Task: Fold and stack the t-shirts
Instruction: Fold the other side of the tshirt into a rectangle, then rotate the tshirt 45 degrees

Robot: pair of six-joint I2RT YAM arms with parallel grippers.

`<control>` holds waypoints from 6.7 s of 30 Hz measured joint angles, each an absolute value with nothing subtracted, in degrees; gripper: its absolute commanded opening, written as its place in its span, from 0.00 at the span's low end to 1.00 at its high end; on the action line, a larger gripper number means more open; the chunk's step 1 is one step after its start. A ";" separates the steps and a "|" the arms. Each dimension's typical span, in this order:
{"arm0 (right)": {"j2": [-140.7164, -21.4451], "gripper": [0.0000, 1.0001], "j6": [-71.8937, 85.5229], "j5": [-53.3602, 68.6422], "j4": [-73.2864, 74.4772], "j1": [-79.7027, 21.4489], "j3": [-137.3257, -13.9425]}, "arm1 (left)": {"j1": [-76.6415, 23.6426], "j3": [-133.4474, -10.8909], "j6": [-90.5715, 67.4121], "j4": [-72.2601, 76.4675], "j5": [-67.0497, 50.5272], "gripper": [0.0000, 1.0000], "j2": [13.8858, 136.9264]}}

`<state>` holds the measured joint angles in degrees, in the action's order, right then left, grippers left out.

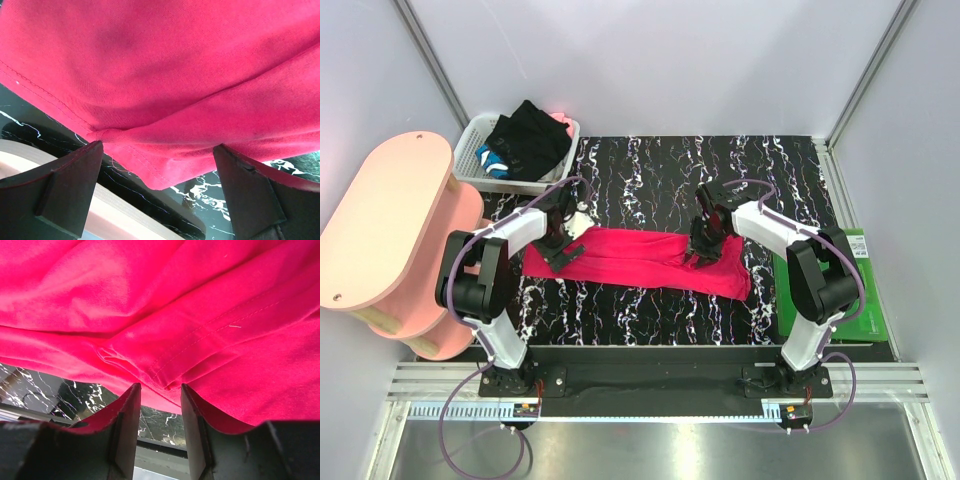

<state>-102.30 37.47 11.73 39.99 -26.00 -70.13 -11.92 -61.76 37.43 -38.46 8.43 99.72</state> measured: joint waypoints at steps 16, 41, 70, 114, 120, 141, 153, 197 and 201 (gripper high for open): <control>-105.41 0.00 38.44 13.17 37.60 -26.00 -70.19 | -11.62 -58.87 37.45 -35.81 8.67 0.99 97.23; -121.91 0.44 35.20 13.89 42.17 -26.04 -90.35 | -11.57 -57.95 37.43 -35.07 8.71 0.99 96.47; -97.80 0.60 30.81 2.02 45.17 -26.13 -85.17 | -13.26 -57.19 37.23 -36.64 9.82 0.99 94.45; -115.44 0.24 36.84 17.15 44.25 -13.50 -77.56 | -17.98 -53.60 36.38 -36.47 10.33 0.99 92.82; -126.30 0.24 32.84 19.18 48.51 -12.80 -94.41 | -22.46 -51.37 34.00 -44.16 4.21 0.99 89.36; -159.72 0.29 29.32 22.33 65.36 -1.02 -155.96 | -35.27 -61.47 27.38 -57.52 -18.00 0.99 91.24; -146.78 0.34 28.67 24.69 61.12 -3.49 -146.28 | -27.07 -66.32 25.52 -47.70 -3.70 0.99 87.77; -148.16 0.27 26.55 17.45 65.95 -7.29 -136.07 | -45.95 -59.72 27.53 -50.70 1.76 0.98 99.77; -149.93 0.27 26.57 19.03 67.11 -5.45 -137.80 | -47.90 -60.34 27.14 -52.29 -0.16 0.98 100.64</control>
